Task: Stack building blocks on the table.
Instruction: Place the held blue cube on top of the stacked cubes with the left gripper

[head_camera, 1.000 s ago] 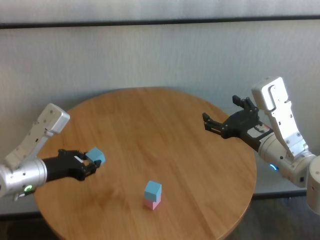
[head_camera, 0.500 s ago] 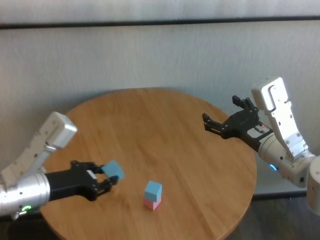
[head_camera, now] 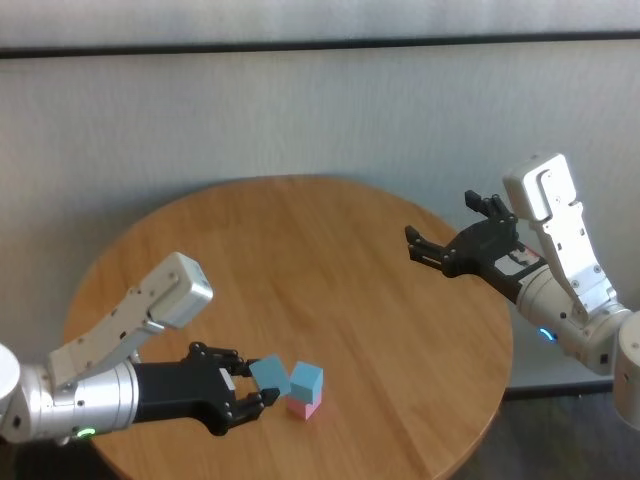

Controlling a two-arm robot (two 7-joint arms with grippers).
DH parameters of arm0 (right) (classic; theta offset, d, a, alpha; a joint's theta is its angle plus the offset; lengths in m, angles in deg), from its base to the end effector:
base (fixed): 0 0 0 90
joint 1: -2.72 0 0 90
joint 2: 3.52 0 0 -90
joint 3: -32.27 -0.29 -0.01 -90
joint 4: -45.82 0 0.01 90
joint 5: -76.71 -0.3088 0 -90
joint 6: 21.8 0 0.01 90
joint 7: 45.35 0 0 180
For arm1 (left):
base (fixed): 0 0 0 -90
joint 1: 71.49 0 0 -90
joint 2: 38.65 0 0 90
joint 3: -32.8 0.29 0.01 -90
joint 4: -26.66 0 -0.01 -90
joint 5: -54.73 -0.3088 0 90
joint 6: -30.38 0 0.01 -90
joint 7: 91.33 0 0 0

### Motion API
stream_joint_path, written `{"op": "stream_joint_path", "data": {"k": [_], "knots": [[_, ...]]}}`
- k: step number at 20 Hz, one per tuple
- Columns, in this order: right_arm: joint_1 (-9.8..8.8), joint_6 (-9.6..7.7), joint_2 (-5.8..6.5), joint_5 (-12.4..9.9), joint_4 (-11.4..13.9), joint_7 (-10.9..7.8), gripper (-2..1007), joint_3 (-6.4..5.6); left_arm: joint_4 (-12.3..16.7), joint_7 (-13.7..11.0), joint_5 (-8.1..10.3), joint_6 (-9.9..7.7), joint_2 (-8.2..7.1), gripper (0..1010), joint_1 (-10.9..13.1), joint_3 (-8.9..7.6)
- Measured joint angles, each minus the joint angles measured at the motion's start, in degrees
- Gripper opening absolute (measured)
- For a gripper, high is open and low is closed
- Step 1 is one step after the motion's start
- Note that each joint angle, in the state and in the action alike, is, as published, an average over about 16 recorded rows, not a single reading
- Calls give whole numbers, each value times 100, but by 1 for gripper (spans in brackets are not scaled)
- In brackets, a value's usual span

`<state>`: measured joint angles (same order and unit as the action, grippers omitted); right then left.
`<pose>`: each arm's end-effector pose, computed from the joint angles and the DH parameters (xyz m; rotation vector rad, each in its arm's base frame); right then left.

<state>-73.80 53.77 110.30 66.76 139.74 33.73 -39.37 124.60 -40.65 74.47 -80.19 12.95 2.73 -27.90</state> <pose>0.3728 -0.0183 -0.2178 -0.2737 -0.1652 -1.1071 0.3563 0.0348 -0.2144 0.4796 0.0072 0.4672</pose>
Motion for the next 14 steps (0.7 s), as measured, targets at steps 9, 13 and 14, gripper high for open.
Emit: {"op": "stream_joint_path", "data": {"k": [9,13,14], "knots": [[0,0,0,0,0,0,1005,0,-254,-198,-227,-38,125,394,-525,541],[0,0,0,0,0,0,1005,0,-376,-242,-299,-78,202,393,-730,724],[0,0,0,0,0,0,1005,0,-407,-251,-315,-88,219,393,-774,766]]}}
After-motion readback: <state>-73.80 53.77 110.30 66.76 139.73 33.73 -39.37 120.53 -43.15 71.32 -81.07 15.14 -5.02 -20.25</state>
